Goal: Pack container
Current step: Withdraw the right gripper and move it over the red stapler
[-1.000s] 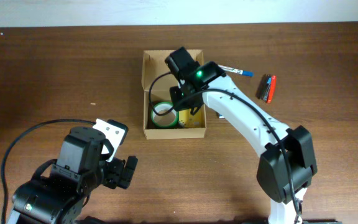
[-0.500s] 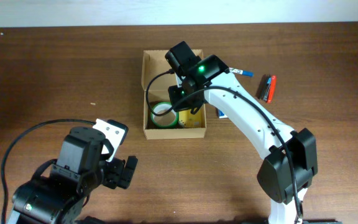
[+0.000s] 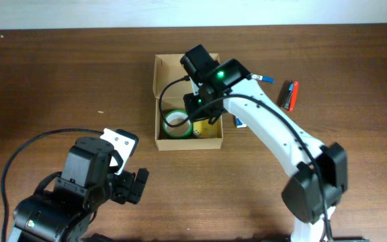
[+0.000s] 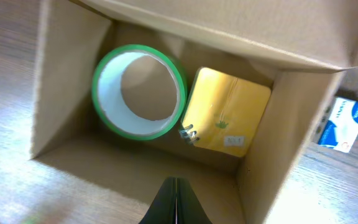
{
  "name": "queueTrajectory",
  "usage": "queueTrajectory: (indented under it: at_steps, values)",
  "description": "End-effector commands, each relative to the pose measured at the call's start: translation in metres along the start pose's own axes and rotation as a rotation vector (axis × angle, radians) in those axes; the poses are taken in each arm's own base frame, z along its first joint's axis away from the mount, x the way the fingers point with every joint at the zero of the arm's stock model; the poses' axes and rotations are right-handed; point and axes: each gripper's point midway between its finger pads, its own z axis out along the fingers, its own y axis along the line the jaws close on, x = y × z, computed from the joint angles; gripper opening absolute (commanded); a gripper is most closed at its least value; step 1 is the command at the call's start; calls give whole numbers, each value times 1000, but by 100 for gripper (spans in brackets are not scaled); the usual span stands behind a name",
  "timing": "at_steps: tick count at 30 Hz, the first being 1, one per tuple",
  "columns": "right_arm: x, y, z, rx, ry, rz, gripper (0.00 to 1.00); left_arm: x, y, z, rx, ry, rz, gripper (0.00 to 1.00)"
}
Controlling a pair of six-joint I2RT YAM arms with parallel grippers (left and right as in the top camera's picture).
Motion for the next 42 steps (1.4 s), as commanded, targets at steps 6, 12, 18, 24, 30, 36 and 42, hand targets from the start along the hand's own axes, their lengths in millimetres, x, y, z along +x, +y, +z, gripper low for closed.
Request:
queueTrajectory:
  at_steps: [6, 12, 18, 24, 30, 36, 42]
  values:
    - [-11, -22, -94, 20, -210, -31, 4, -5, 0, -5, 5, -21, 16, 99]
    - [-9, -78, -106, 116, -203, 43, 4, -5, 0, -5, 5, -21, 16, 100]
    - [-9, -145, -109, 189, -191, 144, 4, -5, 0, -5, 5, -21, 16, 100]
    - [-5, -210, -105, 238, -170, 302, 5, -5, 0, -5, 5, -21, 16, 100]
    - [-6, -255, -76, 269, -119, 390, 10, -5, 0, -5, 5, -21, 16, 100]
    - [-8, -294, -39, 281, -81, 495, 49, -5, 0, -5, 5, -21, 16, 100]
    - [-9, -322, -4, 288, -57, 534, 88, -5, 0, -5, 5, -22, 16, 100]
